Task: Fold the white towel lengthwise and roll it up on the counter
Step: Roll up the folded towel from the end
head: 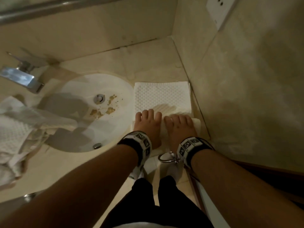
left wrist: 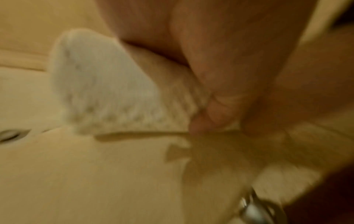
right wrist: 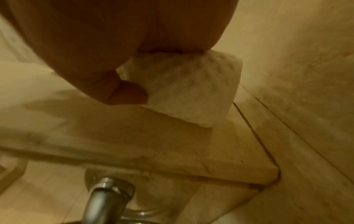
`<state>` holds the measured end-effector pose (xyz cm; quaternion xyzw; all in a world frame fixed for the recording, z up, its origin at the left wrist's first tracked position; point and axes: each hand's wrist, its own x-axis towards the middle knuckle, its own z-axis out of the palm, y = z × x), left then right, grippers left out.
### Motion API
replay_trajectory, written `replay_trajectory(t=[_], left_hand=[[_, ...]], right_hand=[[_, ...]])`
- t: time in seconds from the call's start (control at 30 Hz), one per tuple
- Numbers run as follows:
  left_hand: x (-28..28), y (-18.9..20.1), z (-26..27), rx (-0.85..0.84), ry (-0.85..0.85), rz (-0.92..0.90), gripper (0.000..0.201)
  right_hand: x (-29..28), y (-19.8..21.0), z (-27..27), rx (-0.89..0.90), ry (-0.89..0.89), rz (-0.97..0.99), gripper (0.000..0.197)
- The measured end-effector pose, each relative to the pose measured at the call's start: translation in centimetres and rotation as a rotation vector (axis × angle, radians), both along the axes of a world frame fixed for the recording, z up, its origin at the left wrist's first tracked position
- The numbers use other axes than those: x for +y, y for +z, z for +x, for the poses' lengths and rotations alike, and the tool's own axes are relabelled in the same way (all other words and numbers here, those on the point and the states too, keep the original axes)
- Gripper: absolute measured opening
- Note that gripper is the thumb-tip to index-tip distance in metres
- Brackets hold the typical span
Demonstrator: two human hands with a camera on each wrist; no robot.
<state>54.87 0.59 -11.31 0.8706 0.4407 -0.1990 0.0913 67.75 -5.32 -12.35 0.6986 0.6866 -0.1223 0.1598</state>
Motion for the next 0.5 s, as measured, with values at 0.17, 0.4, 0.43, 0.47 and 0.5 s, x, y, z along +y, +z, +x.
replay_trajectory(t=[0.17, 0.4, 0.43, 0.47, 0.5], left_hand=[[-2.8, -0.9, -0.4, 0.01, 0.012, 0.056, 0.097], [2.8, -0.6, 1.2, -0.044, 0.071, -0.025, 0.067], [3.5, -0.6, 1.4, -0.053, 0.091, -0.042, 0.063], [4.1, -0.6, 1.6, -0.06, 0.1, -0.053, 0.06], [4.7, -0.6, 1.8, -0.062, 0.096, -0.063, 0.06]], right_hand=[[2.3, 0.0, 0.4, 0.08, -0.099, -0.014, 0.063], [3.4, 0.7, 0.6, 0.067, -0.065, 0.126, 0.077], [3.2, 0.6, 0.3, 0.07, -0.046, 0.171, 0.075], [2.8, 0.3, 0.1, 0.082, -0.033, 0.205, 0.069], [2.5, 0.0, 0.2, 0.095, -0.028, 0.226, 0.065]])
